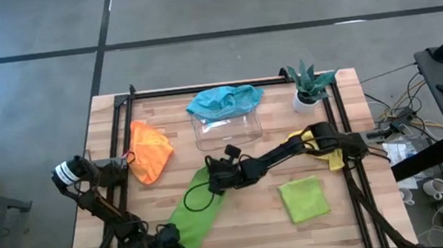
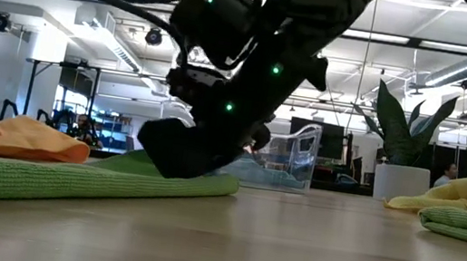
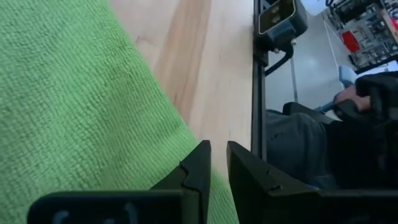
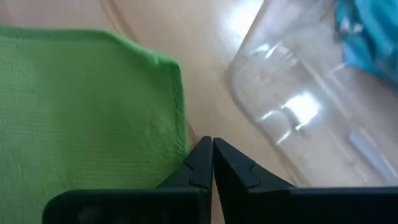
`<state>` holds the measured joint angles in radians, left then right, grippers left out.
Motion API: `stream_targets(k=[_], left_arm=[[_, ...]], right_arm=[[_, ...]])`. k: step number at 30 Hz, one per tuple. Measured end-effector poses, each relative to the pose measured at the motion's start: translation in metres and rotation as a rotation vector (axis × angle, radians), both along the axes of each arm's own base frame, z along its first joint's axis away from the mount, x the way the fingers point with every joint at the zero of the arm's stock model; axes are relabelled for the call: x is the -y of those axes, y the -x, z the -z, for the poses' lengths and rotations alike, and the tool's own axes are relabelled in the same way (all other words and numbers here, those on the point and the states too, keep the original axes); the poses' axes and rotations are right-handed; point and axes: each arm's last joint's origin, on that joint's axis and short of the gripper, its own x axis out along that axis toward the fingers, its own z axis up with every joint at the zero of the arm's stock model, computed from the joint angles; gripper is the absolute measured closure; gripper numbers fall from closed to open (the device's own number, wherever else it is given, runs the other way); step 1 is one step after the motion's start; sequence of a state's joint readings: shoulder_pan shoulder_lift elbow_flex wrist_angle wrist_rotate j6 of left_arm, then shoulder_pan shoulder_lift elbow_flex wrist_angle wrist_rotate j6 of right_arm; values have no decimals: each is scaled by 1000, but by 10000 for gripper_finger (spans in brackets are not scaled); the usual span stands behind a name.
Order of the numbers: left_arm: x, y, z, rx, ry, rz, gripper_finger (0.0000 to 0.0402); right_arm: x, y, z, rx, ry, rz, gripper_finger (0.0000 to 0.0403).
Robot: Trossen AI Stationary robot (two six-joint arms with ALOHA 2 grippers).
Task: Fold microfiber towels
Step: Fold the green microfiber cloth
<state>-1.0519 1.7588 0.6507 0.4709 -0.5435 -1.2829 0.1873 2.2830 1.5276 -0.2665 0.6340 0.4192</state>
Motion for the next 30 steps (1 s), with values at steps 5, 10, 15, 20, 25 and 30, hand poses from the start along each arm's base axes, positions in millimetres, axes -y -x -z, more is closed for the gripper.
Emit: stream_targets(k=[5, 10, 15, 20, 25, 30], left_arm=[[0, 0, 0, 11, -13, -5, 364], [0, -2, -2, 42, -45, 22, 364], [-1, -1, -7, 55, -45, 29, 364], [-1, -1, -8, 59, -43, 29, 364], [-1, -1, -8, 63, -58, 37, 364], [-2, -1, -8, 74, -92, 56, 364]], right_arm=[[-17, 19, -25, -105, -9, -53, 394], [-32, 33, -55, -47, -124, 8, 383], [-31, 28, -57, 29, -300, 57, 324], [-30, 20, -54, 186, -251, 105, 242], [-24, 20, -42, 251, -219, 158, 189], [-25, 16, -21, 221, -200, 148, 173]])
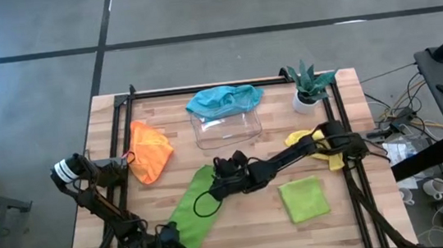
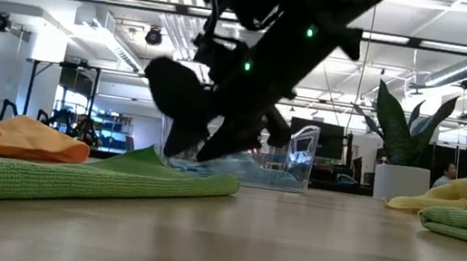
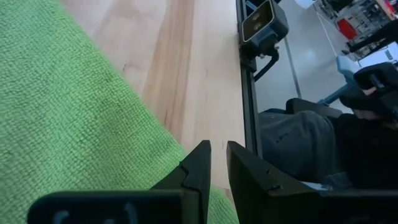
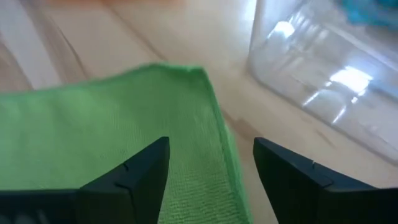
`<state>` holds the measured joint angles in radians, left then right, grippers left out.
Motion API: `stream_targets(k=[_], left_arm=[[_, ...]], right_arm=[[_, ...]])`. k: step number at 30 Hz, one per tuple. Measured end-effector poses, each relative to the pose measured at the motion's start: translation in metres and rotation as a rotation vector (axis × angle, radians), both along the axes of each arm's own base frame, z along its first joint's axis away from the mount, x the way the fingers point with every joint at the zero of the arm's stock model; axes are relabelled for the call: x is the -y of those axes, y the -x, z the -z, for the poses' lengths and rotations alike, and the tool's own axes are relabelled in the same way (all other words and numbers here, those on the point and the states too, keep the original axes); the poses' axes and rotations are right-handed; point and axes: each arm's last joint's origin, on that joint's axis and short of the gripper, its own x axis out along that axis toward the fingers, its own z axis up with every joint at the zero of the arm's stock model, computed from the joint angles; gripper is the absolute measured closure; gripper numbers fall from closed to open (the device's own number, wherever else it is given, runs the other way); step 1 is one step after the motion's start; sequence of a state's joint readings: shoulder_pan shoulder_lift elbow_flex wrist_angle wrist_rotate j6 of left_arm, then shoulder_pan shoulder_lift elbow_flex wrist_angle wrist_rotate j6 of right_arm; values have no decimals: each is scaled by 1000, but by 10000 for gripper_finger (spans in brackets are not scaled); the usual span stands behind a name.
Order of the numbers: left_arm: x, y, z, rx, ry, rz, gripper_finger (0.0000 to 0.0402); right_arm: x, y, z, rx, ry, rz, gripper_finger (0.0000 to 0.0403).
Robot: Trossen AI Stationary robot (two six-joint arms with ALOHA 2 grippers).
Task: Fold microfiber towels
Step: Fold the green microfiber cloth
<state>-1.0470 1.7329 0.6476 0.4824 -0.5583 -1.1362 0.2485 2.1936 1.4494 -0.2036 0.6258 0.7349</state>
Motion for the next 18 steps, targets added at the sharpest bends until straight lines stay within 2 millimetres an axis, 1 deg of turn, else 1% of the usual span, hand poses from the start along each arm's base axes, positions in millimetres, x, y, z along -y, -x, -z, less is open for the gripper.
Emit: stream_targets(k=[6, 10, 14, 18], left_arm=[[0, 0, 0, 1, 4, -1, 364], [0, 0, 0, 2, 4, -3, 364], [-1, -1, 0, 7, -7, -4, 364], [-6, -7, -5, 58, -78, -16, 364]], right_arm=[[0, 0, 17, -46, 15, -8, 185], [0, 0, 21, -71, 4, -36, 213], [0, 1, 22, -93, -3, -51, 268], [-1, 1, 22, -104, -7, -73, 346]])
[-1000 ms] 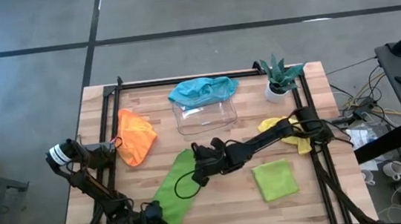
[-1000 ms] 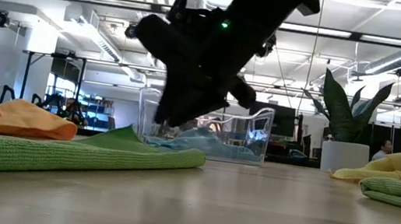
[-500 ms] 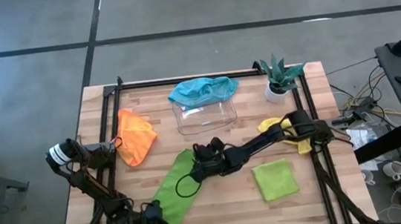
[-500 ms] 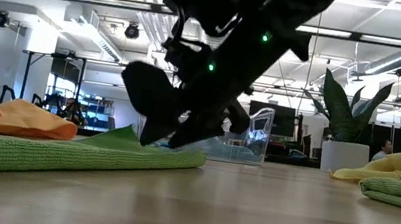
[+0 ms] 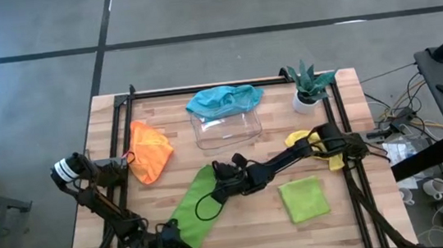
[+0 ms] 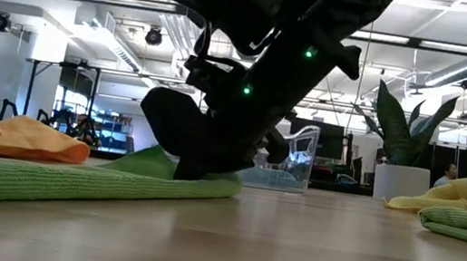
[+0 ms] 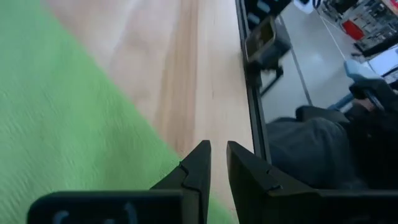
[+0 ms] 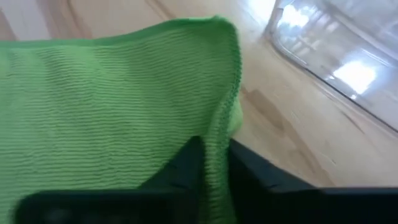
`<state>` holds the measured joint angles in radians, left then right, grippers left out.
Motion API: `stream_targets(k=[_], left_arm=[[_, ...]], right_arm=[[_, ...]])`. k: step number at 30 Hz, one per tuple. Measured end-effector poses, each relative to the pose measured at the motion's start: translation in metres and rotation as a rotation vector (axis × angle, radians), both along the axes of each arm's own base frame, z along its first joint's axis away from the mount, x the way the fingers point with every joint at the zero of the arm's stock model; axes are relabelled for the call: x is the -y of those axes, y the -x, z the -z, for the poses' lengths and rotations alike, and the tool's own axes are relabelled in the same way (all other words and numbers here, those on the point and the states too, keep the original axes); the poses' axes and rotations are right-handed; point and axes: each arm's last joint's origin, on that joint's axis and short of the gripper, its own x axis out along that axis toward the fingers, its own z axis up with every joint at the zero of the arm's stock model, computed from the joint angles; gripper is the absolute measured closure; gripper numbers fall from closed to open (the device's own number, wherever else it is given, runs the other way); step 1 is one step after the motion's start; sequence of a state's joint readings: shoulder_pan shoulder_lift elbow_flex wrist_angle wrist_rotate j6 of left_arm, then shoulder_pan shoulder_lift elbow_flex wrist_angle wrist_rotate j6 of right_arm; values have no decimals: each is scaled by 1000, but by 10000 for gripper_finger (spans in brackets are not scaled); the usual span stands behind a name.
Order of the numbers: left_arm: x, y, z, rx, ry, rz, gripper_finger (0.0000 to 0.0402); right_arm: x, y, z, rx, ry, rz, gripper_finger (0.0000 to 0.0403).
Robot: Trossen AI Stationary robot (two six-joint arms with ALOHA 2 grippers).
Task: Fold microfiber towels
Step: Fold the green microfiber cloth
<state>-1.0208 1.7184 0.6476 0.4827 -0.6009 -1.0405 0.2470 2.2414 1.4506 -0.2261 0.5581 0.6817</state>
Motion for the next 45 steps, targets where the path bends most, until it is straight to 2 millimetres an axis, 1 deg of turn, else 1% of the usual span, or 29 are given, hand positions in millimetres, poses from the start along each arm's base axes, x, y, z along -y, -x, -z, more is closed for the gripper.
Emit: stream_targets(k=[1, 2, 4, 7, 9, 11, 13, 16, 19, 20, 22, 25, 28, 32, 38, 45], left_arm=[[-2, -2, -3, 18, -20, -5, 364], [-4, -4, -5, 37, -42, -7, 364], [-7, -7, -12, 77, -87, -14, 364], [-8, -8, -22, 135, -137, -25, 364], [-8, -8, -26, 156, -146, -35, 364], [-8, -7, -27, 162, -159, -34, 364], [-9, -7, -26, 162, -166, -40, 364], [-9, -7, -21, 153, -182, -42, 364], [-10, -8, -20, 152, -187, -48, 364], [-10, -9, -20, 153, -186, -51, 364], [-12, -11, -20, 152, -188, -60, 364], [-15, -15, -20, 151, -189, -77, 364], [-17, -17, -20, 151, -188, -87, 364], [-16, -17, -20, 150, -188, -85, 364], [-16, -17, -22, 153, -183, -86, 364], [-16, -17, -22, 153, -181, -85, 364]], right_arm=[[-1, 0, 0, -5, -2, -11, 368], [-1, 1, -1, -18, 3, -24, 380], [-3, 5, -5, -69, 13, -38, 388], [-4, 19, -21, -210, 42, -52, 392], [-6, 31, -39, -303, 75, -60, 393], [-5, 46, -64, -373, 107, -63, 393], [-1, 63, -87, -446, 141, -61, 393], [8, 88, -111, -544, 203, -49, 393], [16, 107, -138, -522, 246, -41, 393], [17, 110, -145, -488, 238, -39, 393], [17, 111, -151, -407, 207, -36, 394], [12, 103, -147, -319, 153, -74, 394], [6, 93, -137, -272, 116, -106, 394], [0, 84, -114, -292, 89, -109, 394], [-9, 74, -94, -274, 30, -88, 394], [-21, 61, -86, -197, -73, -38, 394]])
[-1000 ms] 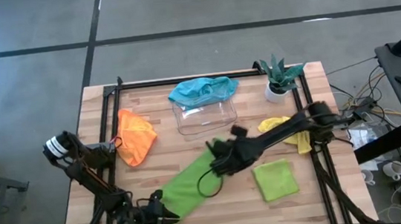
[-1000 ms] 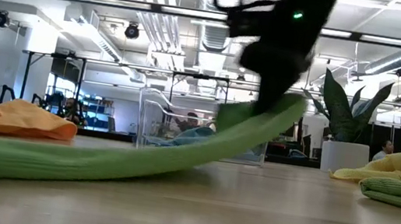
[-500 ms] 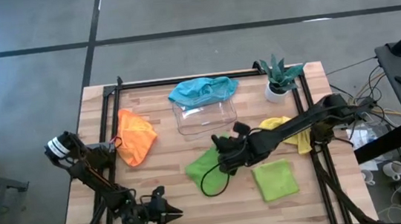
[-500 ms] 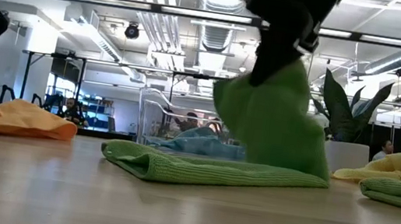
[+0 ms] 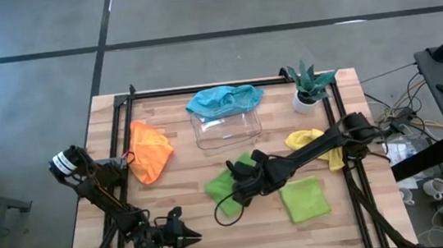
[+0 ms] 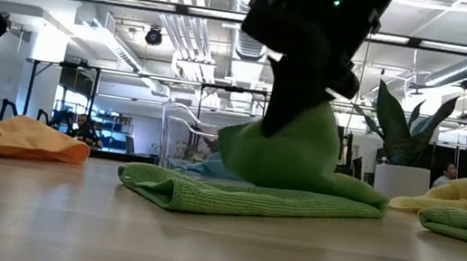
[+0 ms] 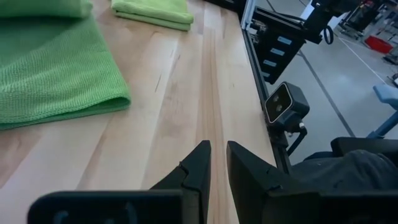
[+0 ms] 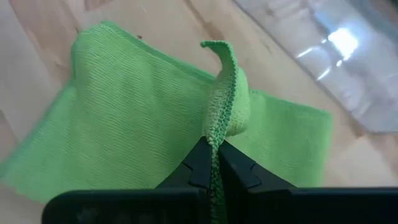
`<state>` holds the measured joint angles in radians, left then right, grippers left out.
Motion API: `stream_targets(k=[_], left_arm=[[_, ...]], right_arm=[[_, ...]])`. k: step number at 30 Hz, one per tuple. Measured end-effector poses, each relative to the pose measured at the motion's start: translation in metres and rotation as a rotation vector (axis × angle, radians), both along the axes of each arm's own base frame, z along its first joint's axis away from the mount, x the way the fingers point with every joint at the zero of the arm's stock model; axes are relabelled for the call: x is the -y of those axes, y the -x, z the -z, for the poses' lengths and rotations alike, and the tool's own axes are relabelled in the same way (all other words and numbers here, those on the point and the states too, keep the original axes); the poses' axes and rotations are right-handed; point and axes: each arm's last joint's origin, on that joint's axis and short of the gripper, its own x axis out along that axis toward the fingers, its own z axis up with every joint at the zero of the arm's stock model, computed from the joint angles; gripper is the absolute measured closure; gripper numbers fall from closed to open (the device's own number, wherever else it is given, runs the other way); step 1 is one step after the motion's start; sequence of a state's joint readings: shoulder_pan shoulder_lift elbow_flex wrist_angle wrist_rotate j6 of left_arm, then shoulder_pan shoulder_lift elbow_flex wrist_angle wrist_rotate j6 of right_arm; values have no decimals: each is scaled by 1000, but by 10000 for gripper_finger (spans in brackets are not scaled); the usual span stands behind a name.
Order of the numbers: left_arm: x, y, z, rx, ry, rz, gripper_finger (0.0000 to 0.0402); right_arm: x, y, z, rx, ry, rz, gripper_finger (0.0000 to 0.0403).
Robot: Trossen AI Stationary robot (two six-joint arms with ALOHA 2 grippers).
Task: Fold microfiber towels
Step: Fold the green microfiber cloth
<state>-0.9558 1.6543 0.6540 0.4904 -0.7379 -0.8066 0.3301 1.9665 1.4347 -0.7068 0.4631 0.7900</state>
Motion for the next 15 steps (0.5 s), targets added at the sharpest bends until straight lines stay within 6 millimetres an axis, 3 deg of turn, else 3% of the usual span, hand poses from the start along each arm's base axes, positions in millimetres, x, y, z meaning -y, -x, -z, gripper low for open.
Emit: stream_targets(k=[15], left_arm=[[0, 0, 0, 2, 6, 0, 364]], right_arm=[[-8, -12, -18, 70, -133, 23, 394]])
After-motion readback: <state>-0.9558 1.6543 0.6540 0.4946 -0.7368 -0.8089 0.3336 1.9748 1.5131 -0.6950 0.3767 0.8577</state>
